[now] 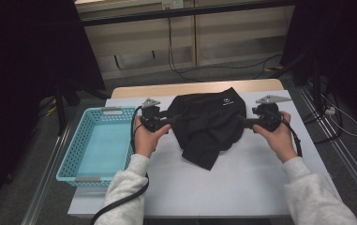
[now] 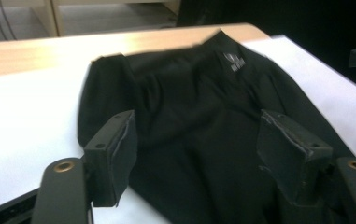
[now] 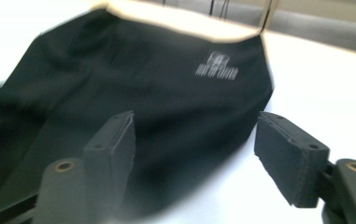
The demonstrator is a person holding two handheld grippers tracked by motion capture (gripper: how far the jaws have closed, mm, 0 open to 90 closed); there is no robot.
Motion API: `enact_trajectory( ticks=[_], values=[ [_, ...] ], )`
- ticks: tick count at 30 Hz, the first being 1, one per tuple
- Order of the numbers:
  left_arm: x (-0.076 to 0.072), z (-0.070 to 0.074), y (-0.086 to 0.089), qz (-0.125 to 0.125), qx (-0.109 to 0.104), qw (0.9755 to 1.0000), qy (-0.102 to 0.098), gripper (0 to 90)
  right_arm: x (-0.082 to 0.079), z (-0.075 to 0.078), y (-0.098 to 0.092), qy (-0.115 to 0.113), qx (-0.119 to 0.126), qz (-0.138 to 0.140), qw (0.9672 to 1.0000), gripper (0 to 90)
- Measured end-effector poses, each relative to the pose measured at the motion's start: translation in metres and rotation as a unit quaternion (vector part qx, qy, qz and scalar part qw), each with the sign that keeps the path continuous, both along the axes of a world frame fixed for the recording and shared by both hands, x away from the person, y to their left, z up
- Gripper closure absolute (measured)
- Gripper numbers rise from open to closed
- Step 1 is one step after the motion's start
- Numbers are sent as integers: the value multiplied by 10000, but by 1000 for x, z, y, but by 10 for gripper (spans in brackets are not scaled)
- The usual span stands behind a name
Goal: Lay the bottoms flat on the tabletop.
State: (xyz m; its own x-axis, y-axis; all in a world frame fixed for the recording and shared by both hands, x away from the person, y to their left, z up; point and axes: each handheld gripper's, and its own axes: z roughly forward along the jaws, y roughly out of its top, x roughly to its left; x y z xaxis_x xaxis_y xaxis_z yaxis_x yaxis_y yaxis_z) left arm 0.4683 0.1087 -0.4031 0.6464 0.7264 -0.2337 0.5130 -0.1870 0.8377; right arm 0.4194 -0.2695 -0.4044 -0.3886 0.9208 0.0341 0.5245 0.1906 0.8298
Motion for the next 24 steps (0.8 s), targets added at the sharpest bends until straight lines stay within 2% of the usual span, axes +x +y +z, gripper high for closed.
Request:
enact_trajectory(
  ticks=[3, 4, 5, 7, 10, 16, 19, 20, 23, 24],
  values=[
    [-13, -5, 1, -136, 101, 9999, -16, 247, -24, -11, 4, 37, -181, 164, 9997, 253],
    [-18, -8, 2, -200, 192, 9996, -35, 241, -29, -14, 6, 41, -255, 207, 9995, 246],
    [-21, -10, 2, -185, 172, 9997, -51, 235, -36, -17, 8, 62, -307, 264, 9992, 239],
    [-26, -15, 3, -232, 259, 9994, -52, 216, -47, -22, 12, 90, -246, 388, 9989, 235],
    [-33, -22, 2, -303, 266, 9991, -93, 209, -59, -27, 18, 76, -255, 454, 9986, 224],
    [-38, -26, 4, -500, 367, 9981, -44, 192, -65, -33, 21, 123, -152, 508, 9985, 213],
    [-41, -29, 3, -488, 369, 9981, -26, 190, -64, -35, 21, 151, -117, 517, 9985, 202],
    [-41, -30, 4, -535, 457, 9975, -27, 188, -63, -35, 22, 174, -94, 520, 9985, 201],
    [-44, -30, 2, -537, 404, 9977, -23, 186, -62, -38, 25, 195, -169, 585, 9980, 198],
    [-45, -29, 2, -561, 458, 9974, -40, 186, -62, -39, 26, 217, -177, 602, 9978, 197]
  ],
)
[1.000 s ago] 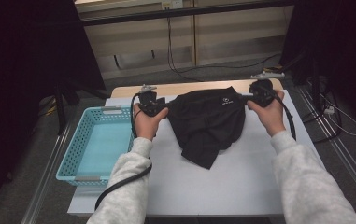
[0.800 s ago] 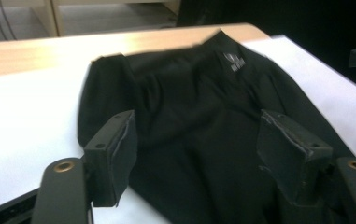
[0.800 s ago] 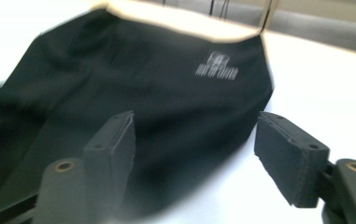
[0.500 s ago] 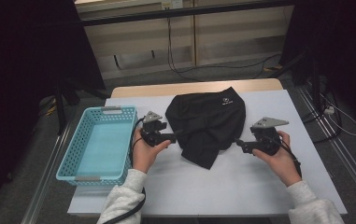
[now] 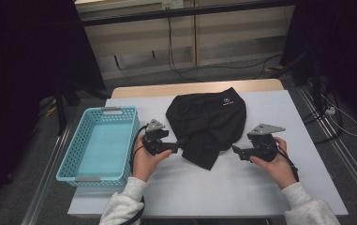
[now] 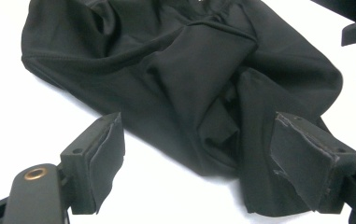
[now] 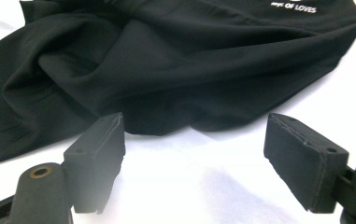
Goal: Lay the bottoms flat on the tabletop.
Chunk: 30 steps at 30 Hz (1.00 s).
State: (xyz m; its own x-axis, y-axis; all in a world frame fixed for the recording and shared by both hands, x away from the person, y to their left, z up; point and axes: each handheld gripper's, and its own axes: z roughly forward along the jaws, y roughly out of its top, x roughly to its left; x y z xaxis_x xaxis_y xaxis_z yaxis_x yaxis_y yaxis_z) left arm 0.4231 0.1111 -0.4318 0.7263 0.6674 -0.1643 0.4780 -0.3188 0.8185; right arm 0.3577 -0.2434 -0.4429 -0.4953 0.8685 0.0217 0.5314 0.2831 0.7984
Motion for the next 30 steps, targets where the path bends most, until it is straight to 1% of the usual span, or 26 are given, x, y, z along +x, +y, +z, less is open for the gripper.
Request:
enact_trajectory(
  ticks=[3, 5, 10, 14, 15, 16, 17, 20, 22, 24, 26, 27, 30],
  values=[
    [-3, 1, -2, -64, -48, 10000, -12, 185, 1, -2, 2, 32, -35, 17, 10000, 185],
    [-5, 1, -3, -122, -12, 9999, 6, 182, 2, -3, 3, 38, -42, 50, 10000, 184],
    [-7, 0, -3, -146, 1, 9999, 18, 182, 2, -2, 6, 31, -63, 136, 9999, 203],
    [-7, 0, -3, -123, -21, 9999, 28, 182, 1, -1, 9, -37, -70, 210, 9997, 265],
    [-7, 0, -3, -136, -9, 9999, 25, 182, 0, -1, 10, -42, -58, 229, 9997, 299],
    [-7, -1, -4, -137, -24, 9999, 38, 182, 0, 0, 10, -25, -48, 261, 9996, 332],
    [-7, -1, -4, -150, 8, 9999, 23, 183, 0, 0, 11, -5, -29, 324, 9995, 364],
    [-7, -1, -5, -162, -16, 9999, 32, 186, -1, -1, 15, 36, -47, 473, 9989, 418],
    [-8, -2, -6, -190, 0, 9998, 46, 190, -2, -2, 19, 46, -106, 581, 9982, 427],
    [-9, -2, -8, -223, -3, 9997, 73, 198, -2, -3, 24, 30, -261, 646, 9976, 449],
    [-9, -3, -9, -248, -10, 9997, 85, 207, 0, -4, 27, 42, -298, 654, 9974, 477],
    [-9, -3, -10, -271, 16, 9996, 82, 210, 2, -5, 29, 59, -318, 705, 9970, 494],
    [-10, -4, -12, -317, 24, 9995, 80, 216, 7, -8, 35, 131, -379, 732, 9965, 518]
  ],
)
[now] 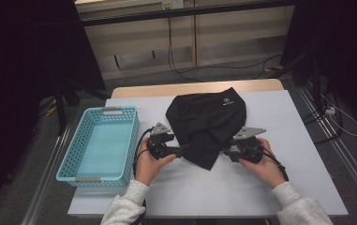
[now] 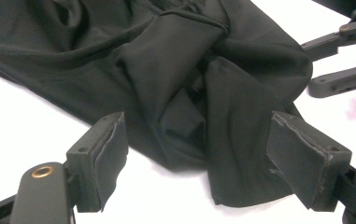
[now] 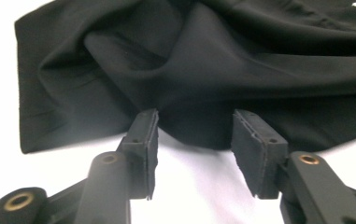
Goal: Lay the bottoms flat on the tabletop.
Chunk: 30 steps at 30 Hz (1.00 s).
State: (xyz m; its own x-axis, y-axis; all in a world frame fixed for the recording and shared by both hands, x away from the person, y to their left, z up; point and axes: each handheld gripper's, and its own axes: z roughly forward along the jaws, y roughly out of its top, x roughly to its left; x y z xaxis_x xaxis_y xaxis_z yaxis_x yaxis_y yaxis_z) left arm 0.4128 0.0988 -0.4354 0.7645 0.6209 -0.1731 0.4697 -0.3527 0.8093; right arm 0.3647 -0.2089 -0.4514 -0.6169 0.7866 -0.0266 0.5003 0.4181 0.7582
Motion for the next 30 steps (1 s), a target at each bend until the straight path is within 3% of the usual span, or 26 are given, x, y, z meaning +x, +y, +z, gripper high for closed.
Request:
enact_trajectory(
  ticks=[2, 4, 8, 12, 16, 23, 27, 30],
  values=[
    [-1, -1, -2, -10, -19, 10000, 20, 220, 5, -2, 4, 50, -47, 5, 10000, 549],
    [-1, -2, -3, -54, -3, 10000, 30, 228, 10, -5, 9, 227, -108, 125, 9996, 646],
    [-2, -3, -4, -93, 11, 9999, 57, 241, 16, -7, 10, 208, -180, 136, 9995, 773],
    [-4, -6, -6, -147, 54, 9998, 112, 275, 18, -6, 5, 247, -16, 106, 9996, 866],
    [-5, -7, -8, -186, 48, 9997, 115, 282, 16, 3, -2, 204, 149, 110, 9996, 881],
    [-6, -7, -9, -209, 28, 9997, 129, 290, 10, 30, -26, -172, 552, -137, 9982, 897],
    [-6, -7, -10, -238, 37, 9996, 140, 299, 9, 33, -35, -202, 627, -231, 9976, 897],
    [-7, -7, -11, -261, 16, 9996, 135, 299, 9, 31, -34, -209, 543, -269, 9979, 897]
  ],
)
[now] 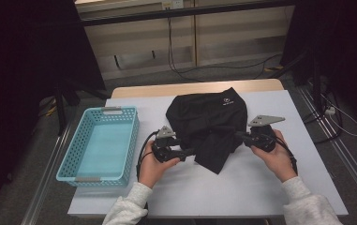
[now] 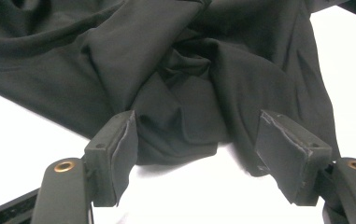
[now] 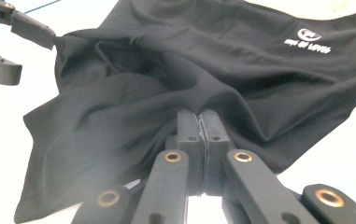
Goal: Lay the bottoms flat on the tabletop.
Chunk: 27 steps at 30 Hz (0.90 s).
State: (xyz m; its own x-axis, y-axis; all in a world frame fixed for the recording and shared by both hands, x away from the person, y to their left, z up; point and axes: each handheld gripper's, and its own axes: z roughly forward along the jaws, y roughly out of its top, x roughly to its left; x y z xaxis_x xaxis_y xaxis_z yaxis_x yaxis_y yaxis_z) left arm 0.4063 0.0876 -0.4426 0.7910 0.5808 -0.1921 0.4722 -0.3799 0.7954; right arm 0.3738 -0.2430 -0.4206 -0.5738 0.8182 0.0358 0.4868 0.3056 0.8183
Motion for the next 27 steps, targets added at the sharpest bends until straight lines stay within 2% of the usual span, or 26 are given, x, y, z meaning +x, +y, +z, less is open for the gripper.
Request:
enact_trajectory(
  ticks=[2, 5, 7, 10, 13, 18, 20, 23, 25, 27],
  values=[
    [0, 1, 1, -1, -12, 10000, -8, 299, 0, 3, -2, -84, 21, -59, 9999, 897],
    [0, 1, 2, 43, -42, 10000, -10, 300, 0, 8, -15, -124, 80, -244, 9996, 897],
    [1, 0, 4, 57, -16, 10000, -5, 303, 1, 7, -26, -63, 148, -431, 9989, 897],
    [1, -2, 3, 52, 9, 10000, 28, 309, 1, 0, -34, 67, 129, -485, 9987, 896],
    [2, -2, 2, 26, 22, 10000, 29, 321, 2, -6, -33, 166, 19, -489, 9987, 896],
    [2, -2, 1, 23, 25, 10000, 36, 341, 1, -6, -31, 86, -100, -483, 9987, 897],
    [2, -2, 1, 23, -1, 10000, 40, 344, 0, -1, -31, 46, 12, -453, 9990, 896],
    [2, -1, 1, 54, -23, 10000, 5, 370, -3, 4, -30, -70, 41, -433, 9990, 896],
    [2, 0, 2, 68, -63, 10000, 24, 425, -3, 7, -29, -150, 66, -403, 9991, 896],
    [4, 0, 3, 108, -46, 9999, 14, 430, -4, 9, -28, -197, 74, -415, 9989, 896]
  ],
)
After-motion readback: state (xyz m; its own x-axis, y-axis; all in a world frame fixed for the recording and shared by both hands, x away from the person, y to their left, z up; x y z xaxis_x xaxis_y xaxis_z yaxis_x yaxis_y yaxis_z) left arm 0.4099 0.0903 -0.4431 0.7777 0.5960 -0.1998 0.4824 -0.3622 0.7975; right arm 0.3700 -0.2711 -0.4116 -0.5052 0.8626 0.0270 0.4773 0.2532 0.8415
